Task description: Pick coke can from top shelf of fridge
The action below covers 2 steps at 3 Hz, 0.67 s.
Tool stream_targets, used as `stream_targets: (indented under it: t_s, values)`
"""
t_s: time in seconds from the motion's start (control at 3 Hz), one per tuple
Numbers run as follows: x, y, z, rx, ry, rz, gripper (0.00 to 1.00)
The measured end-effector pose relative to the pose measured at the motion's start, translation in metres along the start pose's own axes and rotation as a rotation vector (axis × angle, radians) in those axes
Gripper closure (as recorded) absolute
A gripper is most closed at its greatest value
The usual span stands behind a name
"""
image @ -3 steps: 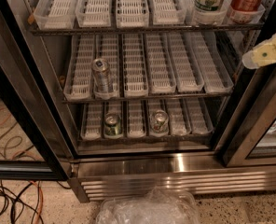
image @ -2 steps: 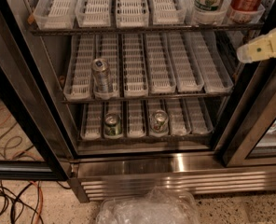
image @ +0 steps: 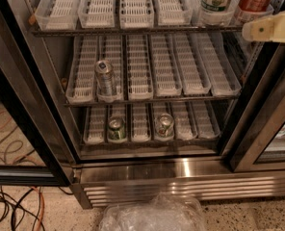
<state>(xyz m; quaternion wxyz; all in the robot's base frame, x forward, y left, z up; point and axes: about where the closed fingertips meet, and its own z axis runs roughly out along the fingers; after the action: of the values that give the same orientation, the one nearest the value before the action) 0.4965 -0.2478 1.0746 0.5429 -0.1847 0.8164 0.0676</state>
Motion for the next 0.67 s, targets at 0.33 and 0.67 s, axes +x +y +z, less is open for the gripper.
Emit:
stream_targets:
  t_s: [0.33, 0.67]
  values:
    - [-0.013, 0.001, -0.003, 0.015, -0.062, 0.027, 0.33]
    - [-0.023, 0.004, -0.004, 0.021, -0.099, 0.033, 0.43]
